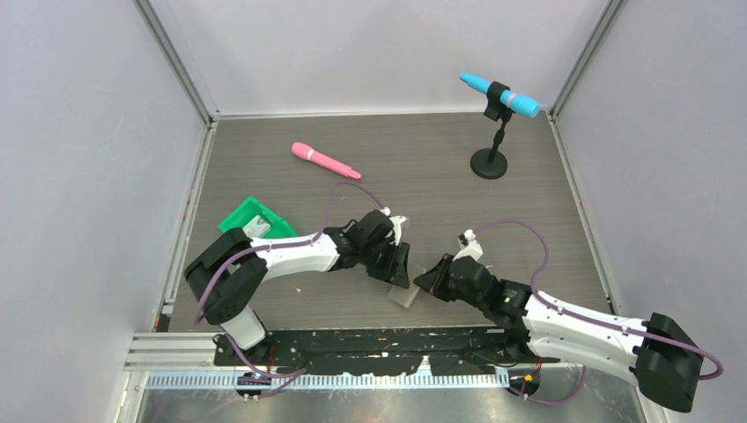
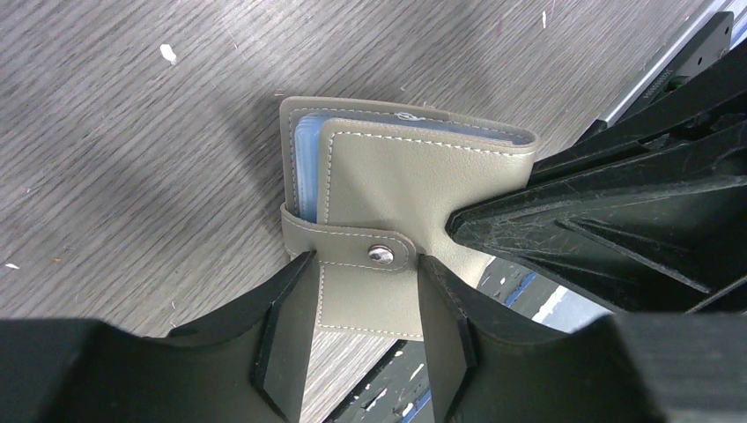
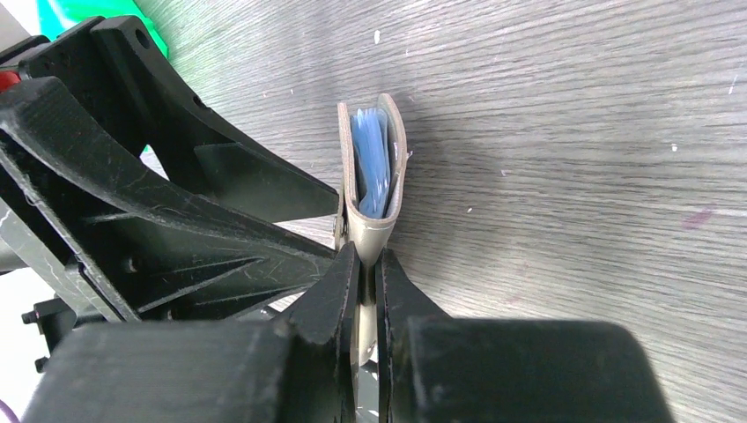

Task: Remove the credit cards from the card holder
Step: Open the card holder at the center of the board.

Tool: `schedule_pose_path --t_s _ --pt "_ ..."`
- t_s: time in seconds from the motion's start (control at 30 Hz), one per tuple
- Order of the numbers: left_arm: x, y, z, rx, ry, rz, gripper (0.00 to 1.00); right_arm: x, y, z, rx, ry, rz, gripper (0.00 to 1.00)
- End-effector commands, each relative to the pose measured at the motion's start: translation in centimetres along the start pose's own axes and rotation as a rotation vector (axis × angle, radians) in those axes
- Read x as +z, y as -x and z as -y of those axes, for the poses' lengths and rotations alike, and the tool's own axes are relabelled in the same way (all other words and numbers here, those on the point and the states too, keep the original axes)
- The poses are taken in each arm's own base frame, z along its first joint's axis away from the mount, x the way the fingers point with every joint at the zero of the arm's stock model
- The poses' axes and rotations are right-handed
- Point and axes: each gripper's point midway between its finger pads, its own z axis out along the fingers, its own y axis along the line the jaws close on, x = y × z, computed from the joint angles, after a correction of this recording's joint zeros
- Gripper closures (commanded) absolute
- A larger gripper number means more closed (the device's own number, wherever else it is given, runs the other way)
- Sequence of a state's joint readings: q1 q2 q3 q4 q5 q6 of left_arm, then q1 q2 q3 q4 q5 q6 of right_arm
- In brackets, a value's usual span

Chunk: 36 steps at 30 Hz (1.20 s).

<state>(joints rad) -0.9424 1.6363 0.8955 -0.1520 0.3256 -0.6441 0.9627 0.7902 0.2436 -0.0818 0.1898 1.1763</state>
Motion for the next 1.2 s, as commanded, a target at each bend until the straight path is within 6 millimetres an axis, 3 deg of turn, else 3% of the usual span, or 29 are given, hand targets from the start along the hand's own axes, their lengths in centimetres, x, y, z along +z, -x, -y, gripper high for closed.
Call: schedule_pose_path --t_s 0.0,0.4,0.7,0.93,1.07,1.17 --pt "-0.1 1.6 1.0 0.051 -0.016 0.040 0.56 -0.3 0.5 -2.8 -0.006 0.094 0.006 0.95" --pt "-0.7 1.8 -0.1 0.072 0.056 0.051 0.79 0.0 0.1 -3.0 -0.035 0.112 -0.015 0.95" --pt "-1.5 2.0 -0.7 0.068 0.101 0.073 0.99 -0.1 0.3 -1.8 -0.064 0.080 0.004 0.95" --pt "-2.2 1.8 -0.4 0.067 0.091 0.080 1.00 0.0 0.9 -0.7 -0.107 0.047 0.025 0.94" --pt "-2.5 1.4 -0.4 0.050 0.083 0.080 1.00 0.3 2.5 0.4 -0.175 -0.011 0.043 0.84" --pt "-2.7 1.1 -0.3 0.034 0.069 0.089 1.00 0.2 3.6 0.5 -0.224 -0.064 0.044 0.68"
